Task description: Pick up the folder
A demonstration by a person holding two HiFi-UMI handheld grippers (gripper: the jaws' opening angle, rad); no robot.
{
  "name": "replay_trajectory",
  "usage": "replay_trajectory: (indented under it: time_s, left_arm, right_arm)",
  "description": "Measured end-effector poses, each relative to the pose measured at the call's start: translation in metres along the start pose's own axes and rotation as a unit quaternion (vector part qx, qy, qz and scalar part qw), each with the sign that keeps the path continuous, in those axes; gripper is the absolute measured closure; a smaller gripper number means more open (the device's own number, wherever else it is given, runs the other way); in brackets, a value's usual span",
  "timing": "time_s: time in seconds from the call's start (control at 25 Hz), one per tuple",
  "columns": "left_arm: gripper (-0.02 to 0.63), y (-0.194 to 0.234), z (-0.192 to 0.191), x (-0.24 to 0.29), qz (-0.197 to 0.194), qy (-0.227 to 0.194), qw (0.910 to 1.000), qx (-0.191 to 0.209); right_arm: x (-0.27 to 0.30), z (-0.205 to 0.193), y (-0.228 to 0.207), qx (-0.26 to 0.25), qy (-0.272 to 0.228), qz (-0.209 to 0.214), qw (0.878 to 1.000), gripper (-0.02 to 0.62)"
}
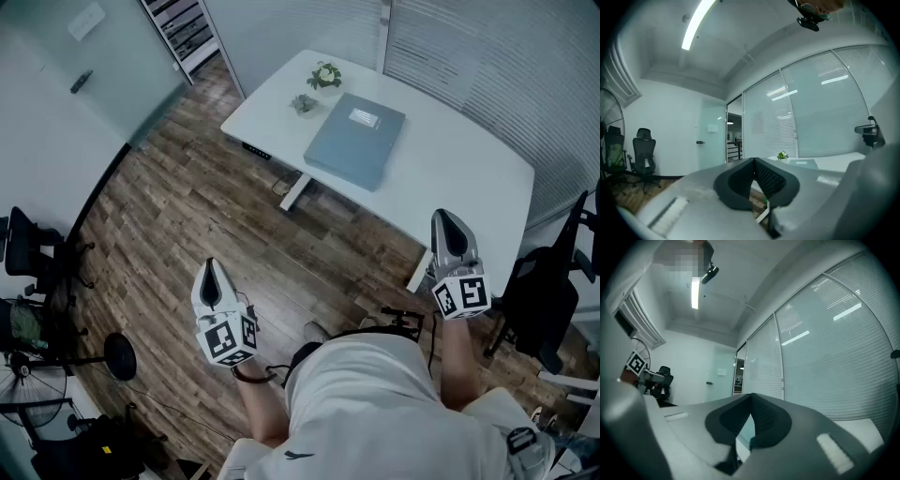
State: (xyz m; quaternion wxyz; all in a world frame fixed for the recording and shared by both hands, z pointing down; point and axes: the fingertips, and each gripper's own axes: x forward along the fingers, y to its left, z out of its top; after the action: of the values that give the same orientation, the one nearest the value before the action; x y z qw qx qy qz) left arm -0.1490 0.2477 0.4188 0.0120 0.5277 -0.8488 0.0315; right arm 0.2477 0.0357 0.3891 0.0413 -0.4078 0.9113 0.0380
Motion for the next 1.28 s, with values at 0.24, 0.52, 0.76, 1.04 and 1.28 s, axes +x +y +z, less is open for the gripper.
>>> replay_trajectory:
  time_s: [0.24,0.52,0.76,1.04,1.28]
  left_arm:
    - [0.600,-0.001,-0.001,-0.004,0.002,0.001,1.0000,0.001]
    - [0.600,0.003,0.000,-0.005,0.005,0.000,1.0000,0.003]
    - [0.600,0.002,0.000,-0.007,0.006,-0.001,1.0000,0.004]
    - [0.600,0.012,-0.004,-0.006,0.004,-0.003,1.0000,-0.001]
    - [0.600,0.032,-0.002,0.001,-0.004,-0.001,1.0000,-0.009]
  right_arm:
    - [-0.003,0.004,-0.002,0.035,-0.018,0.009,0.999,0.597]
    - [-0.003,0.006,0.000,0.034,-0.018,0.011,0.999,0.595]
    - [-0.004,0.006,0.000,0.034,-0.013,0.014,0.999,0.595]
    - [-0.005,0.004,0.008,0.027,-0.007,0.011,1.000,0.596]
    - [-0.001,0.004,0.022,0.017,0.002,-0.001,1.000,0.595]
